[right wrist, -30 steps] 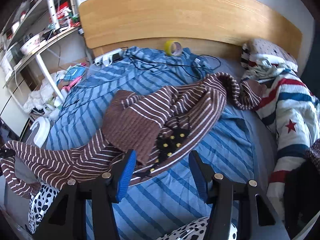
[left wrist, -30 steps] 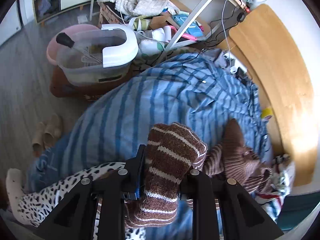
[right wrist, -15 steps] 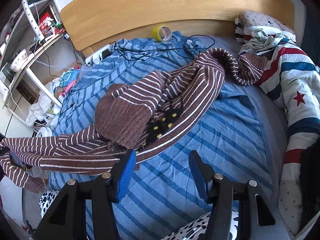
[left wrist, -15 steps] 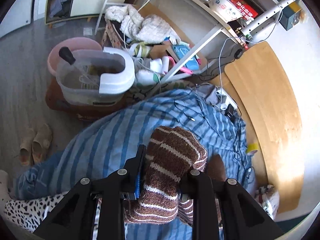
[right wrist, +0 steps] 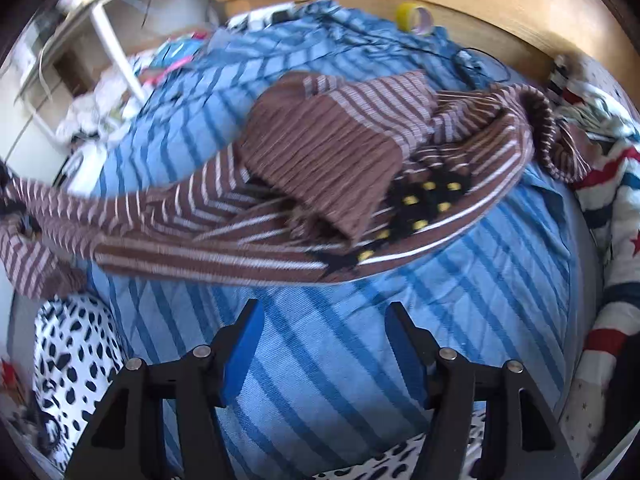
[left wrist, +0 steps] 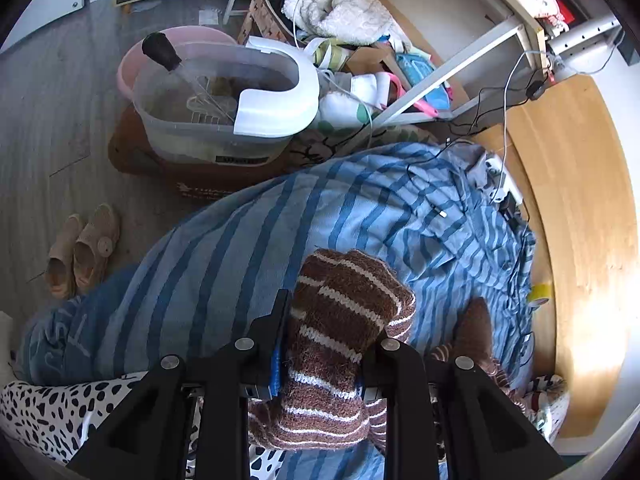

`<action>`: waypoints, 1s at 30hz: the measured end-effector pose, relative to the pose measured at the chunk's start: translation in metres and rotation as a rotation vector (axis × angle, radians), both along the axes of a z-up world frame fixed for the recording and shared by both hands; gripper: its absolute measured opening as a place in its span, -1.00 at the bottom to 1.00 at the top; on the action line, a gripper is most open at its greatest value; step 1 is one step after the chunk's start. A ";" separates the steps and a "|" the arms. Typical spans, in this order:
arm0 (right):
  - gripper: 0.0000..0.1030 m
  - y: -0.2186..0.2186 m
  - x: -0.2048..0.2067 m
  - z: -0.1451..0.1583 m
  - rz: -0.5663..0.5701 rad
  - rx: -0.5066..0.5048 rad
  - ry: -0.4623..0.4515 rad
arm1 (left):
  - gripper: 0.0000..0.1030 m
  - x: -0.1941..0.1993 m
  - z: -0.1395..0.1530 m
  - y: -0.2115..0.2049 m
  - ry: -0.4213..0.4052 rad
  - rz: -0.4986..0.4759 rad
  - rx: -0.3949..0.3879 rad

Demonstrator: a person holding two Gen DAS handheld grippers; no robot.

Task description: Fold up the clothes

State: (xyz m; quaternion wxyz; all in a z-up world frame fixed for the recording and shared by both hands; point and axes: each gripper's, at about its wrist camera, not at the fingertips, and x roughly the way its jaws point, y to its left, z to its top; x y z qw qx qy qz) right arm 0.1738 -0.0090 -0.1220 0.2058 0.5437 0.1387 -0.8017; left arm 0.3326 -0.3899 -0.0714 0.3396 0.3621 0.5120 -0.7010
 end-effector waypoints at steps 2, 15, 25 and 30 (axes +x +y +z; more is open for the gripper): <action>0.36 -0.017 0.005 -0.006 0.037 0.057 0.037 | -0.50 0.000 0.001 -0.001 0.009 -0.011 0.006; -0.99 -0.066 -0.022 0.038 0.101 0.162 0.333 | -0.50 0.023 0.001 -0.018 0.121 -0.042 0.195; 0.02 -0.062 -0.002 0.045 0.189 -0.014 0.193 | -0.50 0.023 0.023 -0.012 0.143 -0.170 0.283; 0.01 -0.074 0.021 0.016 0.247 0.024 0.121 | -0.50 0.020 0.047 -0.005 0.121 -0.228 0.229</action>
